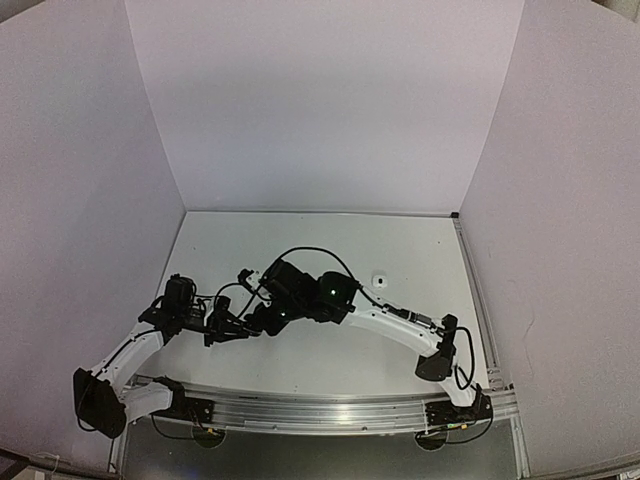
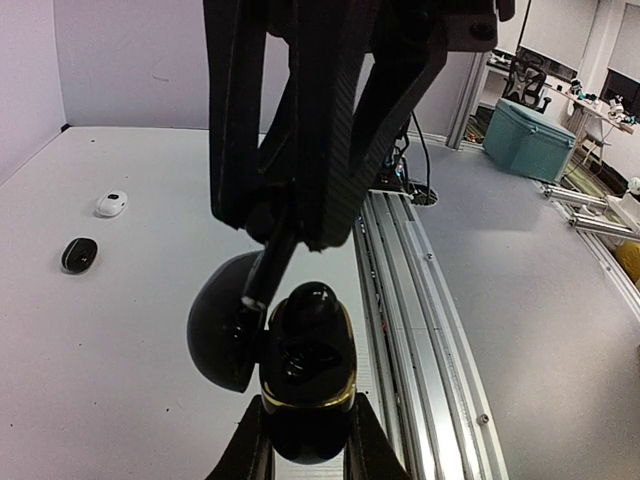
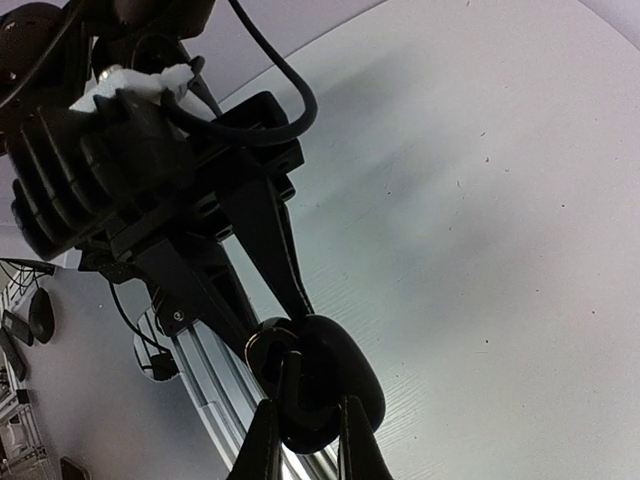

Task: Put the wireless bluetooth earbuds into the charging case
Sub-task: Insert the left earbud into the left side groove of the charging case.

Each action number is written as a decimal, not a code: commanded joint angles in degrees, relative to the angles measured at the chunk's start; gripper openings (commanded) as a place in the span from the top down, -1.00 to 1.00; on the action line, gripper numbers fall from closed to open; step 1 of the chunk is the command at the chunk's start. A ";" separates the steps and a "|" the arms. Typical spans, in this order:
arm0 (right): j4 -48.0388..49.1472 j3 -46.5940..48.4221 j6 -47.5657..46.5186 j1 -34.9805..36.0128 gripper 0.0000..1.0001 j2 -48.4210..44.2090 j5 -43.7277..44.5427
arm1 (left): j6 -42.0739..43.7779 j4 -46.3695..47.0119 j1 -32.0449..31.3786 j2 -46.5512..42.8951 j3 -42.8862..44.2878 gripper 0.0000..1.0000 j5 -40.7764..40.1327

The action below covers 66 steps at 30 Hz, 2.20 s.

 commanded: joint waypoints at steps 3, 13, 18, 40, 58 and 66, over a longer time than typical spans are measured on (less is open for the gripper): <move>-1.81 1.53 -2.59 0.55 1.00 1.81 -1.56 | 0.85 -1.48 -0.62 -0.20 3.41 1.00 0.31; -3.06 2.08 -4.57 0.97 1.00 3.14 -0.30 | 2.23 -3.48 -1.09 0.22 4.48 1.00 0.00; -4.14 4.74 -6.41 1.08 1.00 4.92 0.67 | 2.58 -3.81 -1.54 0.45 5.05 1.00 0.30; -9.65 6.17 -11.68 1.43 1.00 8.41 4.58 | 13.32 -11.74 -3.39 1.69 8.72 1.00 -8.82; -10.08 5.75 -6.05 1.38 1.00 7.68 4.05 | 19.18 -11.68 -4.37 -1.07 7.14 1.00 -16.55; -9.20 8.83 -5.90 1.35 1.00 9.03 3.47 | 19.52 -12.62 -4.46 -1.03 7.35 1.00 -15.98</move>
